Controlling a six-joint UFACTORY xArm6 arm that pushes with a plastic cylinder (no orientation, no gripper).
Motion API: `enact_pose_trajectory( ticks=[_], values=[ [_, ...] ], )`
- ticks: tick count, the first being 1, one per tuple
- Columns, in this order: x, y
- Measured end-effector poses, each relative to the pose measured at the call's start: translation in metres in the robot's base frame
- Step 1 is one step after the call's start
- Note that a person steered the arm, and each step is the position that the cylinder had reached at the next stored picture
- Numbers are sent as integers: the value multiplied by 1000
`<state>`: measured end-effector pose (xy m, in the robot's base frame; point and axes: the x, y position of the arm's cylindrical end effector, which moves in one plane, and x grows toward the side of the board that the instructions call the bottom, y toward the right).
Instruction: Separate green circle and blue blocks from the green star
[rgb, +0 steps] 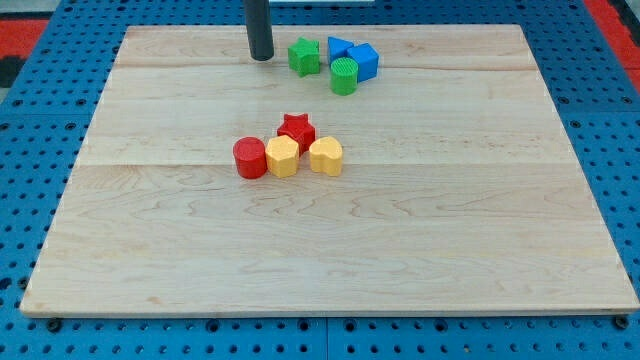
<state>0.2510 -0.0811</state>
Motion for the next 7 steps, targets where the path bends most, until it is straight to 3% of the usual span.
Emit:
enact_pose_trajectory(
  ticks=[3,5,7],
  values=[
    [-1,7],
    [-48,46],
    [27,118]
  ],
)
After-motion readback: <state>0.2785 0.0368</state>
